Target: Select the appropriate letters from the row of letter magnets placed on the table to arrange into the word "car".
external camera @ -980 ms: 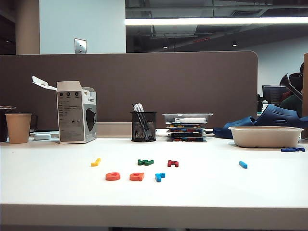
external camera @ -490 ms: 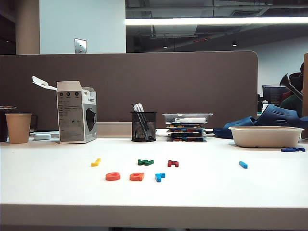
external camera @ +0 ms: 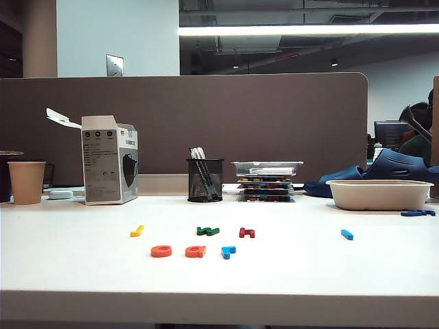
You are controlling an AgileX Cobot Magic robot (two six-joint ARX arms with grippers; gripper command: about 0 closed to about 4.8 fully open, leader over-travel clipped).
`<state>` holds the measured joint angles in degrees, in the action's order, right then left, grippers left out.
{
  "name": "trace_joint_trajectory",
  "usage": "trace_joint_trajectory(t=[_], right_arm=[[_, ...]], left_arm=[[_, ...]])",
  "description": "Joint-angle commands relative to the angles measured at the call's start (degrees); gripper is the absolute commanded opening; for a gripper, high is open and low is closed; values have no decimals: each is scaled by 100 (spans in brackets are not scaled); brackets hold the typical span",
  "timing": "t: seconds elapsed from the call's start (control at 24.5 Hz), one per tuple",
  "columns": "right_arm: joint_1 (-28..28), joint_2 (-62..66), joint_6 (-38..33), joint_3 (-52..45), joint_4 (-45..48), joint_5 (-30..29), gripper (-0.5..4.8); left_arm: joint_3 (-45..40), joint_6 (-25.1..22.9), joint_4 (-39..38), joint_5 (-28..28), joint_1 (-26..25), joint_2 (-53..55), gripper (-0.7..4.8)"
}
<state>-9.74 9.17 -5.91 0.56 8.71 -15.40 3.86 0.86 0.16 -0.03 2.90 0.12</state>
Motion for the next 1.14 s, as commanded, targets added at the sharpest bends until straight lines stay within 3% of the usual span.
trace_joint_trajectory(t=[0.04, 0.24, 0.37, 1.14], right_arm=[[9, -291, 195, -57, -140, 175, -7], [9, -383, 494, -57, -254, 201, -7], [9, -378, 487, -57, -319, 197, -7], [9, -380, 485, -57, -592, 153, -5]], left_arm=[[-203, -42, 238, 28, -7, 0, -5], [-345, -13, 339, 9, -7, -2, -6], [-345, 153, 284, 33, -7, -2, -5], [-345, 146, 205, 26, -9, -2, -5]])
